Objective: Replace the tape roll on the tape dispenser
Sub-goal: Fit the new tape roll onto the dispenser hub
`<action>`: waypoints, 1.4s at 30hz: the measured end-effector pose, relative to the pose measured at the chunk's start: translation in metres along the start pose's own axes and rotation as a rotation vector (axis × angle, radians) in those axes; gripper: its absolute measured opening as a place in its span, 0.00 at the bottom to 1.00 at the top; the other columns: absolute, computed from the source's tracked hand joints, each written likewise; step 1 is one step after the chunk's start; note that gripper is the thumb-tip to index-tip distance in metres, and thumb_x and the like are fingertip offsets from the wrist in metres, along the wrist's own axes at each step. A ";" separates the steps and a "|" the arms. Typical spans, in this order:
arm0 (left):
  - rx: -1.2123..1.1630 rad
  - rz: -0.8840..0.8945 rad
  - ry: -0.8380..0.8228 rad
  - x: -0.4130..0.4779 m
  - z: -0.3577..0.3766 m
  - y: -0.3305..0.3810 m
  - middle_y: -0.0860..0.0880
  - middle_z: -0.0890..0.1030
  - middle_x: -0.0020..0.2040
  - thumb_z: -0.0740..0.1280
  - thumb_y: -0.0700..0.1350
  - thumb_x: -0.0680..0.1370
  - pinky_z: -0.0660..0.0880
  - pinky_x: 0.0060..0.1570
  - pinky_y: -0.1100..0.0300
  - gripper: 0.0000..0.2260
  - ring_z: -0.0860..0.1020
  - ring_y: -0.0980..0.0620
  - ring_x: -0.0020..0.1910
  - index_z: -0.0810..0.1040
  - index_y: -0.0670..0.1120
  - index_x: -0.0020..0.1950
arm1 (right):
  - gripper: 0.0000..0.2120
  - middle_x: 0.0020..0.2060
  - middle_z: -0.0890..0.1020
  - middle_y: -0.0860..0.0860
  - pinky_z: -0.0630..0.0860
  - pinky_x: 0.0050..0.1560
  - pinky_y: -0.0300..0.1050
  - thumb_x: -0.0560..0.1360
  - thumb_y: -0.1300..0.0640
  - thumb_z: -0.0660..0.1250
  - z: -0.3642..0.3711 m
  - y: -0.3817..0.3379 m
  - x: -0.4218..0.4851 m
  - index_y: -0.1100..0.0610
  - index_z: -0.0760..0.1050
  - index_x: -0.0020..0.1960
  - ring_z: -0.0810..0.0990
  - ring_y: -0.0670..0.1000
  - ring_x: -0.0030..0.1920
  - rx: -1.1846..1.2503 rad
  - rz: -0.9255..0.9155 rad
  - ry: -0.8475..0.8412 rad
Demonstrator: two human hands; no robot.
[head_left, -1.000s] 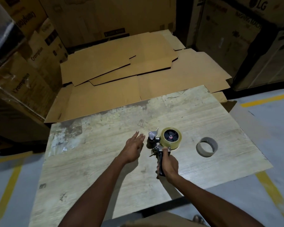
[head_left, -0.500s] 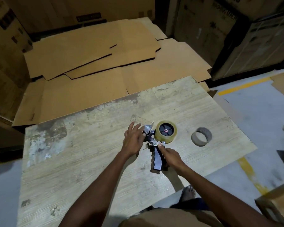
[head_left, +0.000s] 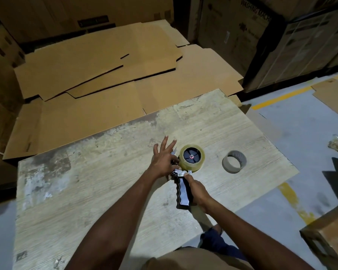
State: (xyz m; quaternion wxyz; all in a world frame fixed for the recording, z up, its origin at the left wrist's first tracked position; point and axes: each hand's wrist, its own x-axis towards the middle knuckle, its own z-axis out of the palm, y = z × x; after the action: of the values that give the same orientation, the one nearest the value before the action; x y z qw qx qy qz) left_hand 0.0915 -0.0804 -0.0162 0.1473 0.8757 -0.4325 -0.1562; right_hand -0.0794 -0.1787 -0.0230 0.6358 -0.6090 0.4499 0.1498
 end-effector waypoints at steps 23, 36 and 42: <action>-0.179 0.013 0.219 0.003 0.034 0.001 0.51 0.62 0.83 0.74 0.51 0.76 0.49 0.73 0.43 0.05 0.47 0.44 0.84 0.89 0.54 0.44 | 0.30 0.35 0.73 0.62 0.73 0.35 0.52 0.79 0.35 0.63 -0.015 -0.005 -0.003 0.64 0.74 0.52 0.74 0.59 0.30 0.405 0.084 -0.296; -0.201 0.078 0.214 0.013 0.027 0.009 0.52 0.60 0.83 0.71 0.52 0.75 0.51 0.71 0.46 0.07 0.50 0.42 0.82 0.87 0.52 0.44 | 0.33 0.32 0.81 0.60 0.75 0.31 0.47 0.78 0.32 0.62 -0.026 -0.031 -0.027 0.63 0.81 0.41 0.77 0.57 0.30 0.212 -0.015 0.027; -0.164 0.235 0.224 0.001 0.011 0.019 0.48 0.64 0.81 0.71 0.47 0.76 0.52 0.70 0.39 0.06 0.52 0.40 0.81 0.87 0.48 0.42 | 0.34 0.27 0.80 0.58 0.73 0.24 0.40 0.81 0.35 0.60 -0.036 -0.040 -0.038 0.65 0.80 0.37 0.76 0.52 0.22 0.177 -0.054 0.085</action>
State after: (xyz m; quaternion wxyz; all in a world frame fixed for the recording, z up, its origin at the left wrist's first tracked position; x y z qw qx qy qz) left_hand 0.0744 -0.0936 -0.0187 0.2827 0.8162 -0.4984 -0.0742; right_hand -0.0844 -0.2064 0.0369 0.6713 -0.5683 0.4712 0.0664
